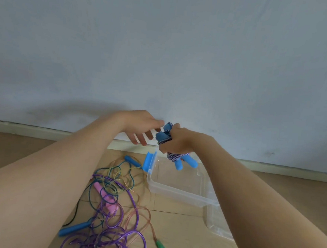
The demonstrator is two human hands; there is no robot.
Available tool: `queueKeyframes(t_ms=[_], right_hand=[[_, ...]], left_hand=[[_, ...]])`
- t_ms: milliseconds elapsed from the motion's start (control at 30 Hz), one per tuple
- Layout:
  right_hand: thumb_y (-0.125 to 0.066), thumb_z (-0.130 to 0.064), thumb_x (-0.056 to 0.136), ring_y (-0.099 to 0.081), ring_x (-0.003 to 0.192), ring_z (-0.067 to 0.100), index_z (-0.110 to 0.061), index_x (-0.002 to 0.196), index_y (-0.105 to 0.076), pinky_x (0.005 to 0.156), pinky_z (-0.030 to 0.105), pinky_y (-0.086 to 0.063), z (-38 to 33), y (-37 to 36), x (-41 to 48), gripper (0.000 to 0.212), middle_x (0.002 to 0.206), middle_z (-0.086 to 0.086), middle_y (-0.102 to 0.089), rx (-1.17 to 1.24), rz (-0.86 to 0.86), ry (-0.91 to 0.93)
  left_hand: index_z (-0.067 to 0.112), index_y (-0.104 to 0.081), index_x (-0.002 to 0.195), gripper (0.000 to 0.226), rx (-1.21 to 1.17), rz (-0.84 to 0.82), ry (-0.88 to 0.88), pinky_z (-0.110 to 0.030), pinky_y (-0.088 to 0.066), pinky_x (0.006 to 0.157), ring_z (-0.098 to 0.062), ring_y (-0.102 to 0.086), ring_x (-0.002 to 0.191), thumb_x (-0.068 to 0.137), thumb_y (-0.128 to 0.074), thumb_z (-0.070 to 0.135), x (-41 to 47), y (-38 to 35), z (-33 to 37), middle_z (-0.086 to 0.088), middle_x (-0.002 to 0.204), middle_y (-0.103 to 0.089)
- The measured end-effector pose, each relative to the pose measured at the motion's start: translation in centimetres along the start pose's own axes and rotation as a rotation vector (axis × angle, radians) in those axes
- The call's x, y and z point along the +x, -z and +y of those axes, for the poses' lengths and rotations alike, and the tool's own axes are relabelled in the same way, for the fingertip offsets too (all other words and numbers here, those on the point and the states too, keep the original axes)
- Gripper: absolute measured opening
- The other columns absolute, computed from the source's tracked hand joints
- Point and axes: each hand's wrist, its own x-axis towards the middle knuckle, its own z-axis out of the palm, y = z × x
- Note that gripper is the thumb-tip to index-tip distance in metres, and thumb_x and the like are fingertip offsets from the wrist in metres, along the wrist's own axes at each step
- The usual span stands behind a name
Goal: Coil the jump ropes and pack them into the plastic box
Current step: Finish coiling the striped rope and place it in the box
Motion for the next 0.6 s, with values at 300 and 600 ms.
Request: queueKeyframes(t_ms=[300,600], right_hand=[[-0.058,-0.034,0.084,-0.075,0.071,0.032,-0.007,0.086,-0.070,0.073,0.040,-0.063,3.1,-7.6,2.9,0.030,0.079,0.012,-0.077,0.357,-0.102,-0.226],[-0.052,-0.023,0.105,-0.044,0.101,0.032,-0.018,0.130,-0.037,0.092,0.042,-0.044,2.4,-11.6,7.1,0.029,0.114,0.016,-0.044,0.351,-0.012,-0.286]], left_hand=[[0.018,-0.071,0.121,0.030,0.617,0.036,-0.156,-0.041,-0.053,0.096,-0.023,-0.062,0.108,0.106,-0.048,0.030,1.8,-2.9,-1.0,-0.001,0.115,-0.068],[0.013,-0.072,0.098,0.026,0.722,0.009,-0.166,-0.041,-0.055,0.076,-0.023,-0.062,0.081,0.099,-0.048,0.022,3.0,-3.2,-4.3,-0.003,0.093,-0.072]])
